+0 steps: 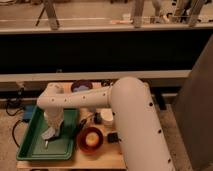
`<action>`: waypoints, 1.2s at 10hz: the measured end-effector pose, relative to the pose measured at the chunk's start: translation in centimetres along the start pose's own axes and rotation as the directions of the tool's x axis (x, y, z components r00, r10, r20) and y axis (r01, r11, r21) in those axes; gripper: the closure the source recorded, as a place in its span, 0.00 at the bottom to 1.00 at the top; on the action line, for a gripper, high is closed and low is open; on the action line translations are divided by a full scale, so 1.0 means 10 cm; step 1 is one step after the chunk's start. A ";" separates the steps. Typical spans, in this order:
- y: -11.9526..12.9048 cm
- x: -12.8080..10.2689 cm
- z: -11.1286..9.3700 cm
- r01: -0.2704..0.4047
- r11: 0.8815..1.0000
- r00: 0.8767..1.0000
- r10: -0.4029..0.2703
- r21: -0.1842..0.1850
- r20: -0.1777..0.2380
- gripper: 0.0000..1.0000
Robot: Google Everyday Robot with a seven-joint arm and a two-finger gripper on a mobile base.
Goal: Wipe tray with towel
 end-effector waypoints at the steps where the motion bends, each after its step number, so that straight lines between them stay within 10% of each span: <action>1: 0.09 -0.11 0.04 0.002 1.000 1.000 -0.002 -0.005 0.007 1.00; 6: 0.63 -0.42 0.07 -0.018 1.000 0.999 0.018 -0.001 0.041 1.00; 12: 0.58 -0.11 0.00 -0.041 0.999 0.999 0.041 0.002 0.018 1.00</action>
